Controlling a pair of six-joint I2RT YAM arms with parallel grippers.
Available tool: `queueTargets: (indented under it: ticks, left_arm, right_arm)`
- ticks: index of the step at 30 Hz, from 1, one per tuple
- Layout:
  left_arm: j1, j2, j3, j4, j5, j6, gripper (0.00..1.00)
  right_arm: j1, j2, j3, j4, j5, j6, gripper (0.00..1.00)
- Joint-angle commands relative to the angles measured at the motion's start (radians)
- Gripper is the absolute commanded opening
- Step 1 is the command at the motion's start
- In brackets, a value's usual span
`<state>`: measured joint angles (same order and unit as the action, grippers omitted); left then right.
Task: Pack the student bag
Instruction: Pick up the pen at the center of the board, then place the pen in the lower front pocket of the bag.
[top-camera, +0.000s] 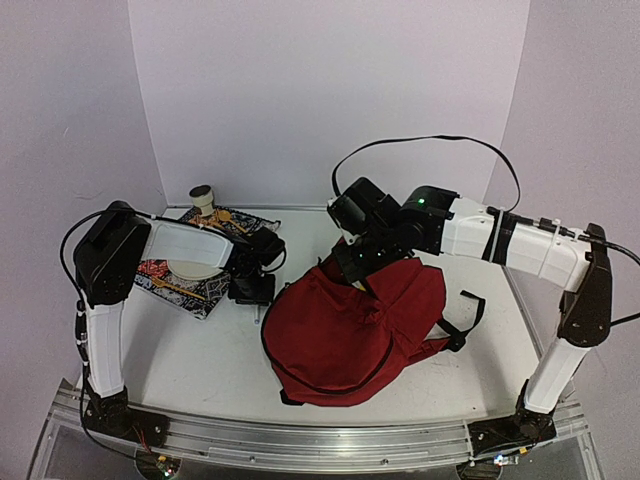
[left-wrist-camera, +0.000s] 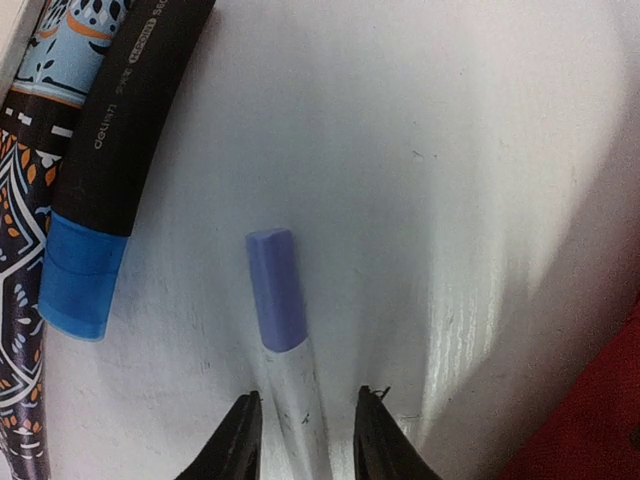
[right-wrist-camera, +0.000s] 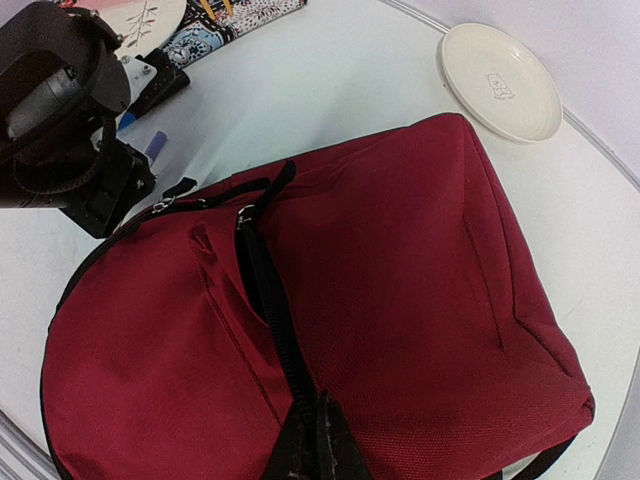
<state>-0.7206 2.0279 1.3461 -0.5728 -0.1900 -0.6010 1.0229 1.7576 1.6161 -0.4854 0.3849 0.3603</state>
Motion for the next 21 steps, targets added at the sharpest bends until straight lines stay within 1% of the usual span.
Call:
queueTargets:
  ticks: [1, 4, 9, 10, 21]
  left_arm:
    - [0.005, 0.035, 0.032, -0.086, -0.019, 0.022, 0.25]
    - [0.006, 0.031, 0.012, -0.098, -0.019, 0.028, 0.18]
    - [0.006, 0.002, -0.014, -0.110, -0.007, 0.029, 0.01]
    - [0.005, -0.016, -0.020, -0.110, -0.008, 0.026, 0.00]
    - [0.006, -0.216, -0.084, -0.091, -0.003, -0.017, 0.00]
  right_arm:
    - [0.011, -0.038, 0.016, -0.002, -0.002, -0.002, 0.00]
    - [0.012, -0.035, 0.019, -0.002, 0.000, -0.003, 0.00]
    - [0.011, -0.033, 0.024, -0.002, 0.002, -0.004, 0.00]
    - [0.011, -0.033, 0.026, -0.002, 0.002, -0.005, 0.00]
    - [0.011, -0.017, 0.040, 0.001, -0.006, -0.012, 0.00]
